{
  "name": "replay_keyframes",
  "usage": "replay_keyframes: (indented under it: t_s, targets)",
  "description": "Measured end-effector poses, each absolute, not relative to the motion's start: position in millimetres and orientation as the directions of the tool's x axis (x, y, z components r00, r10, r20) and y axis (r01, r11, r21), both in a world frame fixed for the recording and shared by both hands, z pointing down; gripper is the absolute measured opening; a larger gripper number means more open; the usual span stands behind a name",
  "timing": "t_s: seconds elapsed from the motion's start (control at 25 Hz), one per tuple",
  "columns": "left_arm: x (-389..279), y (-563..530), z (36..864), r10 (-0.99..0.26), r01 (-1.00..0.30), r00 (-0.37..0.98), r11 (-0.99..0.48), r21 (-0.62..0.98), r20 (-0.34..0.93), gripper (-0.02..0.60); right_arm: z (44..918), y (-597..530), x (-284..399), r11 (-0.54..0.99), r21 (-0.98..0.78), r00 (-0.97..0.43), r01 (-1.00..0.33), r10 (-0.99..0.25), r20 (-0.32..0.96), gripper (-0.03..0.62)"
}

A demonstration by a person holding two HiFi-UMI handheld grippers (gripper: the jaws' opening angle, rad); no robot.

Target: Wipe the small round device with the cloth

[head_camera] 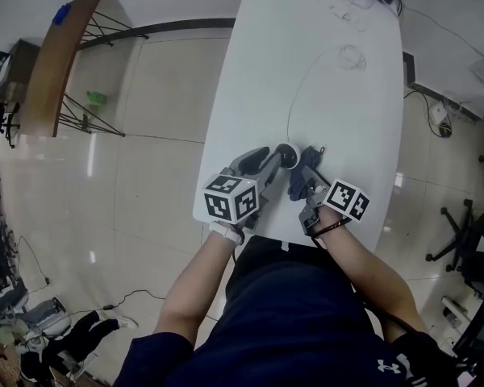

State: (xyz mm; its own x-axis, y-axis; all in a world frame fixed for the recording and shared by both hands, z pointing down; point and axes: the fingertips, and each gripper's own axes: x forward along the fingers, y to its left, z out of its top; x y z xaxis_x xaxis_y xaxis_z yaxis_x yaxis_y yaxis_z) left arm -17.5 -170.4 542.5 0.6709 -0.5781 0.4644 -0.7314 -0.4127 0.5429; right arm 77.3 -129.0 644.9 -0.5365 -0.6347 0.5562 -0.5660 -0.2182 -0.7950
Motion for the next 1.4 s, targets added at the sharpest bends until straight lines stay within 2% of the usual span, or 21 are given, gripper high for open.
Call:
replay_keyframes:
  t_s: [0.16, 0.36, 0.44, 0.56, 0.68, 0.88, 1.0, 1.24, 1.4]
  targets:
    - [-22.8, -165.3, 539.5, -0.590, -0.737, 0.664, -0.411, 0.537, 0.459, 0.123, 623.7, -129.3, 84.4, -0.178, -0.803, -0.526, -0.568, -0.672, 0.521, 0.109]
    - [-35.6, -142.7, 538.9, -0.608, -0.748, 0.648, -0.396, 0.533, 0.458, 0.123, 567.4, -128.7, 82.4, 0.062, -0.729, -0.541, -0.681, -0.714, 0.444, 0.110]
    - [-42.9, -130.6, 541.6, -0.611, -0.754, 0.640, -0.383, 0.534, 0.465, 0.123, 544.2, -137.6, 76.9, 0.227, -0.585, -0.542, -0.778, -0.714, 0.444, 0.110]
    - [-54.5, -115.3, 545.6, -0.623, -0.763, 0.623, -0.351, 0.543, 0.473, 0.123, 523.0, -159.4, 67.2, 0.473, -0.232, -0.523, -0.850, -0.706, 0.478, 0.110]
    - [-64.4, -99.9, 546.8, -0.640, -0.771, 0.605, -0.320, 0.551, 0.474, 0.120, 520.2, -172.5, 52.1, 0.610, -0.006, -0.524, -0.792, -0.675, 0.519, 0.110]
    - [-74.2, -90.5, 544.1, -0.658, -0.775, 0.592, -0.306, 0.552, 0.466, 0.120, 512.9, -174.7, 24.4, 0.698, 0.173, -0.515, -0.695, -0.651, 0.558, 0.109]
    - [-79.7, -91.7, 538.0, -0.671, -0.774, 0.586, -0.300, 0.557, 0.453, 0.120, 507.0, -160.4, 6.3, 0.745, 0.312, -0.517, -0.589, -0.645, 0.564, 0.109]
    - [-98.6, -103.2, 548.3, -0.691, -0.794, 0.545, -0.243, 0.557, 0.475, 0.119, 529.1, -114.0, -27.1, 0.812, 0.442, -0.570, -0.380, -0.582, 0.580, 0.109]
    - [-108.2, -107.9, 560.7, -0.682, -0.804, 0.524, -0.200, 0.560, 0.510, 0.117, 552.9, -97.5, -36.1, 0.798, 0.553, -0.560, -0.240, -0.579, 0.593, 0.109]
